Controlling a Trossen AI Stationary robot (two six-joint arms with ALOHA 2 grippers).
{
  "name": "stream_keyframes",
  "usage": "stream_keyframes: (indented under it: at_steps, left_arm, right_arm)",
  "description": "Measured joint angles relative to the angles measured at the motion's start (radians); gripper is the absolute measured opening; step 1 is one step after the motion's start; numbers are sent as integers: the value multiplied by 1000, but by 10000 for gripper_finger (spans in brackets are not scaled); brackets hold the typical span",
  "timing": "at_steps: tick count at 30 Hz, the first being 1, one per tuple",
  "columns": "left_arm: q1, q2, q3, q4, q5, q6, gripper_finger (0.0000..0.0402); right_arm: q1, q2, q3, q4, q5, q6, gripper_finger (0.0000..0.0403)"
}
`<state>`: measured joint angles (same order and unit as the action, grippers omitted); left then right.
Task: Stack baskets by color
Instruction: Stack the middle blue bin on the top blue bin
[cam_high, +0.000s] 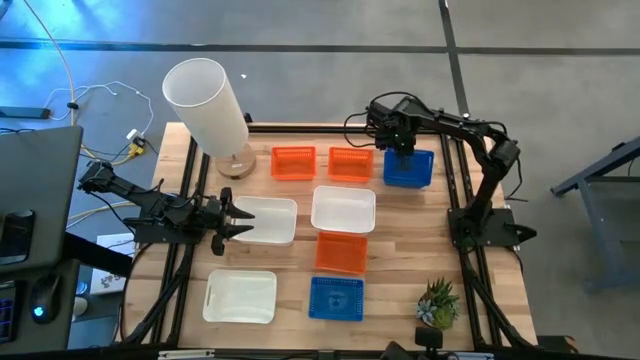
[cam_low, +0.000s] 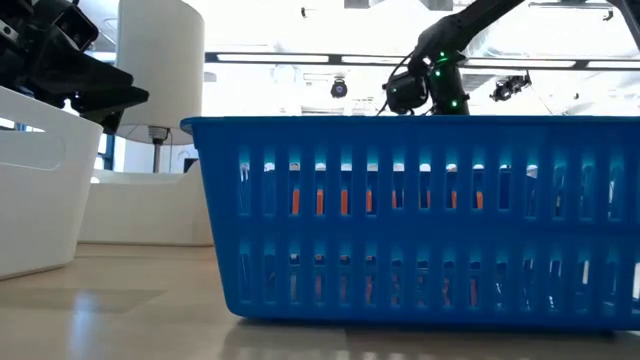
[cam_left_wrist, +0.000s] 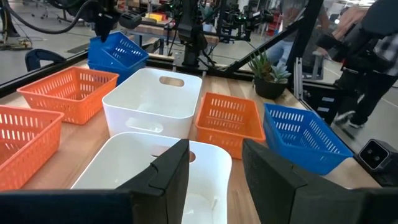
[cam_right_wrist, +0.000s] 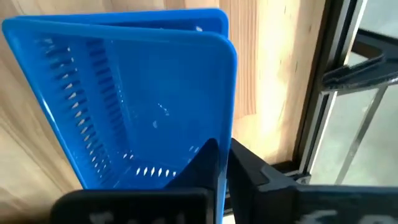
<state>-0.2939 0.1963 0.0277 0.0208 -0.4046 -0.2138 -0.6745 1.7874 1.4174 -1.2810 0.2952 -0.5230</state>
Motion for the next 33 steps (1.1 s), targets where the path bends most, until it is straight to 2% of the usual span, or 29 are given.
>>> stream_keyframes:
  at_steps: [11, 19, 25, 33]
  left_arm:
    - [0, 0, 0, 0, 0, 0, 137]
    - [0, 0, 0, 0, 0, 0, 137]
    - [0, 0, 0, 0, -1, -2, 137]
    - [0, 0, 0, 0, 0, -3, 137]
  right_arm:
    - [0, 0, 7, -27, 30, -31, 2]
    - [-4, -1, 126, -92, 26, -35, 1]
    - [-24, -1, 179, -128, -41, -47, 1]
    - [-68, -2, 158, -133, -161, -123, 0]
